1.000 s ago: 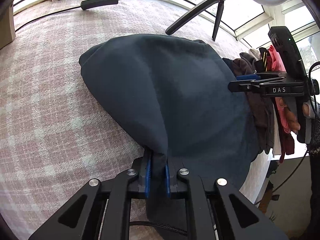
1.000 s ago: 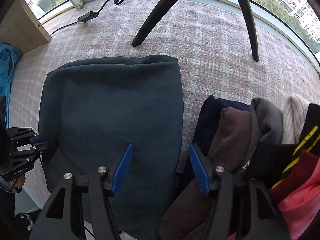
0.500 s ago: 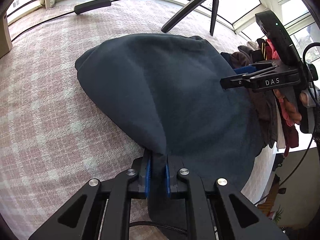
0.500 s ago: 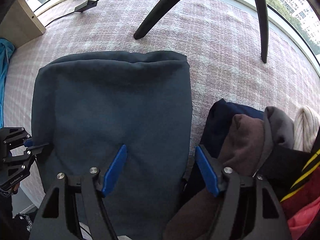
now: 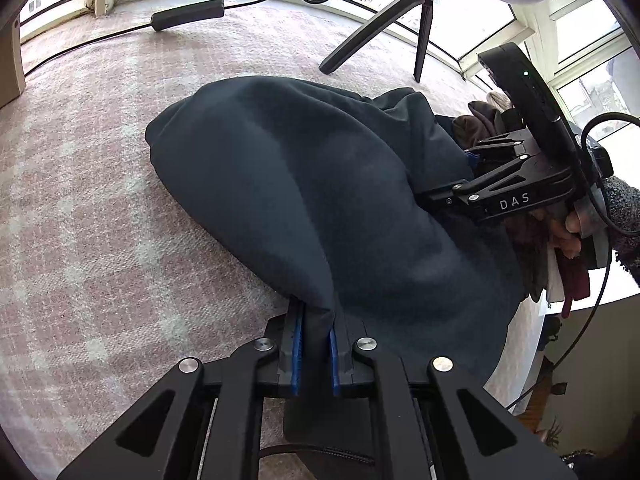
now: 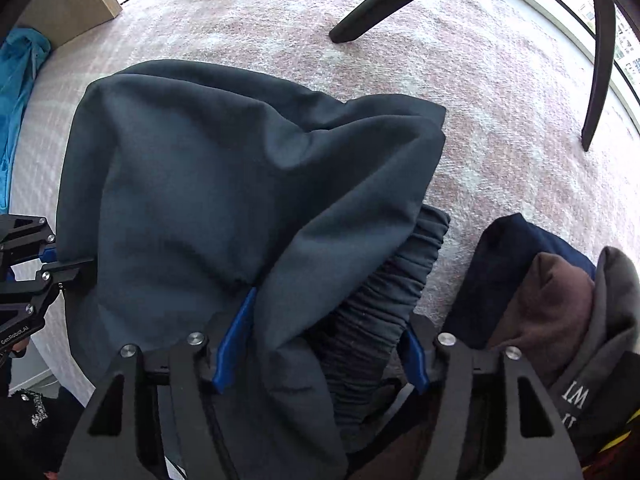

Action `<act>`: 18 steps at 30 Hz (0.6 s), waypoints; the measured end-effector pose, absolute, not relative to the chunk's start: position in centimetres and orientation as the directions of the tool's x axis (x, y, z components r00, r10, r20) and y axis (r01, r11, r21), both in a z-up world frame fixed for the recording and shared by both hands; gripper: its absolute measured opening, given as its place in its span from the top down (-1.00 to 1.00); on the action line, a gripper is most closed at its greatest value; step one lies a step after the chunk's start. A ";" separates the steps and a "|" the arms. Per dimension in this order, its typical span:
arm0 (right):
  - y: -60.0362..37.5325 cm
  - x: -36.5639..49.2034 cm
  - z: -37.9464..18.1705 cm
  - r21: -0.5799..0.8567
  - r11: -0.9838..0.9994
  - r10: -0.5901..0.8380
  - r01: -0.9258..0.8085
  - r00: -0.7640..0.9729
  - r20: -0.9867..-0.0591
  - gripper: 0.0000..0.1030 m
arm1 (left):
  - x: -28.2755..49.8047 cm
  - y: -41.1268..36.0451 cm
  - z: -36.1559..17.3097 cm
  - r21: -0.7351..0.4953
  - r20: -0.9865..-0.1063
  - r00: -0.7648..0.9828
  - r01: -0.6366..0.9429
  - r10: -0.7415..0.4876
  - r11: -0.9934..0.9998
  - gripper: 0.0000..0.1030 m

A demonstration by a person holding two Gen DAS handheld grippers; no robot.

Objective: Fold clothes

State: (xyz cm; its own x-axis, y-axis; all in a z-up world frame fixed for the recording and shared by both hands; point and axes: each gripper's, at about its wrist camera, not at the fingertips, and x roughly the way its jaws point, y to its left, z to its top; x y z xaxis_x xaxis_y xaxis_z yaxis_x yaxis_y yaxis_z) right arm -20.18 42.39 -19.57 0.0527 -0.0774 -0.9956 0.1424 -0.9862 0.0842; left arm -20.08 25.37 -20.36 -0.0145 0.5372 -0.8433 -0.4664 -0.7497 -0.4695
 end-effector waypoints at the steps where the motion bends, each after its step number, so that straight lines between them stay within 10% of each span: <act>1: 42.3 -20.1 -19.4 0.088 -0.985 -0.081 0.146 0.051 -0.995 -0.04 | -20.1 25.2 -20.3 -0.474 -0.840 -0.014 -0.466 0.542 -0.747 0.83; 8: 43.0 -18.1 -15.8 0.135 -0.989 -0.138 0.056 -0.071 -0.988 0.64 | -20.1 22.0 -19.1 -0.504 -0.811 -0.040 -0.458 0.583 -0.732 0.85; 18: 37.9 -16.7 -13.0 0.285 -0.956 -0.293 0.072 -0.149 -0.944 0.68 | -19.6 14.9 -17.0 -0.492 -0.810 -0.098 -0.421 0.578 -0.762 0.88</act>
State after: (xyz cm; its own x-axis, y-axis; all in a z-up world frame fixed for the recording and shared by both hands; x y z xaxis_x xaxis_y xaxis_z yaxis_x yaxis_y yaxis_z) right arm -16.66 37.86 -12.95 -0.1488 -0.2931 -0.9444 0.0724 -0.9557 0.2852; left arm -19.57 14.90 -17.03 -0.0982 0.5778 -0.8103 -0.4211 -0.7619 -0.4922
